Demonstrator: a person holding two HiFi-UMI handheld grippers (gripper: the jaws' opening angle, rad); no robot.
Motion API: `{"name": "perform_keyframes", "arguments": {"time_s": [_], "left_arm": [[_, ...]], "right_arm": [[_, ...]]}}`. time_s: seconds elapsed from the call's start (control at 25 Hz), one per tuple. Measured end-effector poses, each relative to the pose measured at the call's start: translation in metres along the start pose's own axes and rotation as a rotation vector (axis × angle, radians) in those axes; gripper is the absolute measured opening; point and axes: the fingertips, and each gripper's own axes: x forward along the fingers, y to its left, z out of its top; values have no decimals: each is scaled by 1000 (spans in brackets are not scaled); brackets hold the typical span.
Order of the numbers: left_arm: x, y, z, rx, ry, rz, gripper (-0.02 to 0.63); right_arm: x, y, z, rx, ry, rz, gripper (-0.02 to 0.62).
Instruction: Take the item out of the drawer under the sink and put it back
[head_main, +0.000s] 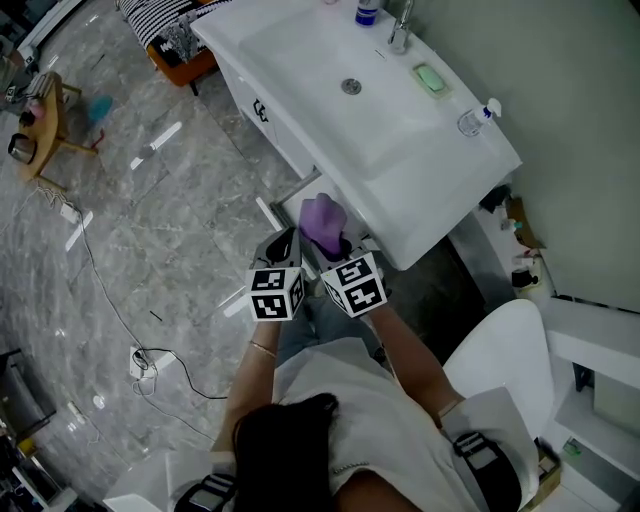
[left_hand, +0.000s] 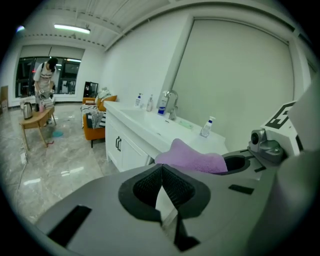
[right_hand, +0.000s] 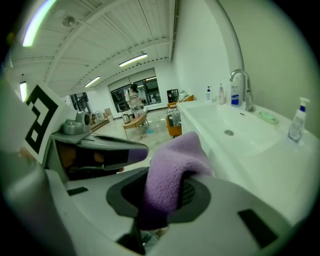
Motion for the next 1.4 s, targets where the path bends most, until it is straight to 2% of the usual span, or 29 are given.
{"name": "perform_keyframes", "arguments": {"time_s": [0.44,0.64,0.76,0.96,1.28,1.4], "left_arm": [[27,23,-24,-3,77,-1,5],[48,31,-39,-59,103,26,5],[59,32,-47,-70,119,23,5],[88,40,-64,-153,119,44,5],[122,47,-85,-122,160,22,5],[131,57,-92,-161,183,53,5]], "right_arm": [[36,-8,-11,73,29,-36,95],[56,-14,-31,-10,95,-44,95],[68,-17,-38,27,99,-28,95],[88,-34,-53,75,103,-27,95],[119,-59,-71,79,132,-51,95],[129,-67,-76,103,136,-53,95]]}}
